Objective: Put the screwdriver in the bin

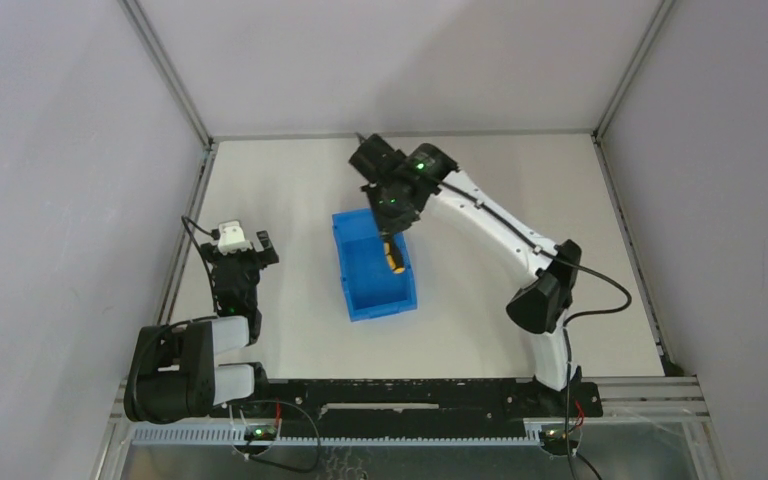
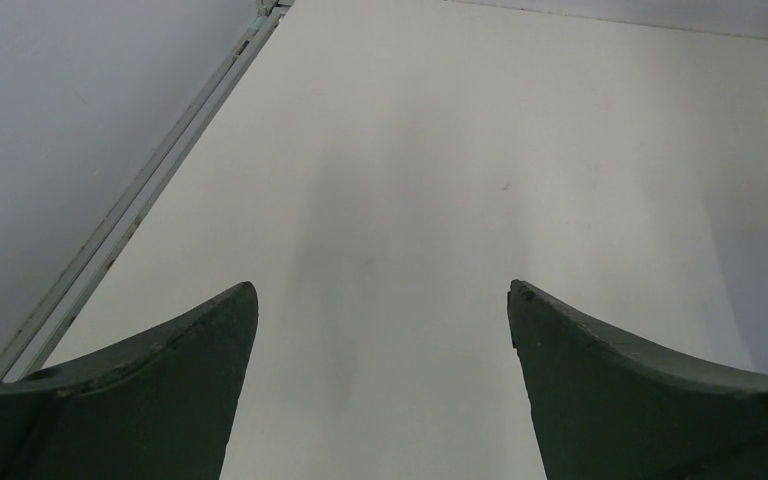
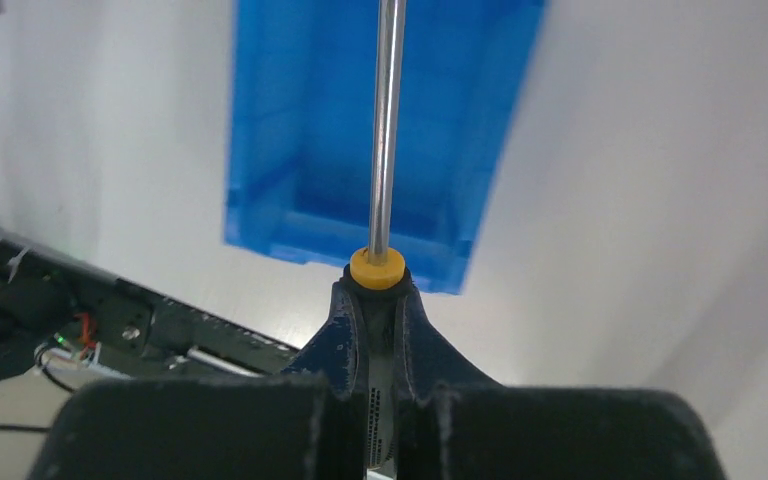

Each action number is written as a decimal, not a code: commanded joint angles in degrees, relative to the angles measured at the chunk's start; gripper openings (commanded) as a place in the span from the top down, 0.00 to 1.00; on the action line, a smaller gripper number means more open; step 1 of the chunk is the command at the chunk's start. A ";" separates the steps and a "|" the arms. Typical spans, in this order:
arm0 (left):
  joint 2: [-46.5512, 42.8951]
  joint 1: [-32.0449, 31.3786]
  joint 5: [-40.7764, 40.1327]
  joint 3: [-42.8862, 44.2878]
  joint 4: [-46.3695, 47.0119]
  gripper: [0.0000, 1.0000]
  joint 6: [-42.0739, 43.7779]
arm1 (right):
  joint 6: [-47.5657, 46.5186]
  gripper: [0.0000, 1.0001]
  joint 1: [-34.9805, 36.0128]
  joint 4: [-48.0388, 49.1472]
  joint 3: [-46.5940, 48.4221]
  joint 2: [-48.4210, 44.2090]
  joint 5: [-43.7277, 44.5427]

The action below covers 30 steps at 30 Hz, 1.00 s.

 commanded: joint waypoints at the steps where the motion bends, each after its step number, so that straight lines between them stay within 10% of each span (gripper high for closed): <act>1: -0.09 0.03 -0.47 2.63 1.51 0.00 -0.30 | 0.23 1.00 4.28 -0.46 5.03 1.45 1.01; 12: -0.09 0.03 -0.45 2.70 1.51 0.00 -0.30 | 0.26 1.00 7.46 20.02 -18.30 4.59 0.01; 23: -0.09 0.07 -0.44 2.65 1.51 0.00 -0.31 | 1.62 0.98 7.46 28.02 -21.47 13.81 4.85; 30: -0.11 0.01 -0.46 2.70 1.50 0.00 -0.30 | 2.27 0.56 7.62 28.44 -21.73 14.57 4.78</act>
